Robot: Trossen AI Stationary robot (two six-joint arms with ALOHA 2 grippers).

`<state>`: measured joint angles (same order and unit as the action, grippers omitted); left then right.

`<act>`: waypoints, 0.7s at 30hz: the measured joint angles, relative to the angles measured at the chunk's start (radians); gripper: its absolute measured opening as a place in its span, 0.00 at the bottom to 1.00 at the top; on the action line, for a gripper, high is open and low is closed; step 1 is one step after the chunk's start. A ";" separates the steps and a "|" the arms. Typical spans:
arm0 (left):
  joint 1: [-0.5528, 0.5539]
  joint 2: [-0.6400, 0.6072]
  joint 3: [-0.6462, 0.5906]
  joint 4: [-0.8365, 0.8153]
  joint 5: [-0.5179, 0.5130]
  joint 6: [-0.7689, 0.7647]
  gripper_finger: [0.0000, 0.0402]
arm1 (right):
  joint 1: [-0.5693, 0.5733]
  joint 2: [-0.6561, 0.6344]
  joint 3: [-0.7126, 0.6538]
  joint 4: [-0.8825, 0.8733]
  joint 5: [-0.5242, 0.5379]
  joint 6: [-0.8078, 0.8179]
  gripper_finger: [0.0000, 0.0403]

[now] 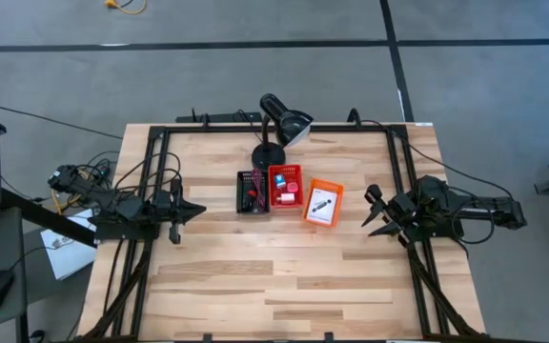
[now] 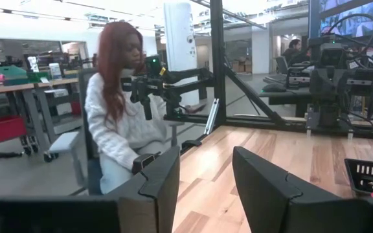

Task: Pick and place items into bin
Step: Return to Home Position

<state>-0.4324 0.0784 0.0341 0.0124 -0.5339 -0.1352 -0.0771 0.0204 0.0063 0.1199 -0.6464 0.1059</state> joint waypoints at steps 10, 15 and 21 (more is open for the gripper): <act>0.000 0.000 0.000 0.000 0.000 0.000 0.00 | 0.000 0.000 0.000 0.000 0.000 0.000 0.35; 0.000 0.000 0.000 0.000 0.000 0.000 0.00 | 0.000 0.000 0.000 0.000 0.000 0.000 0.34; 0.000 0.000 0.000 0.000 0.000 0.000 0.00 | 0.000 0.000 0.000 0.000 0.000 0.000 0.33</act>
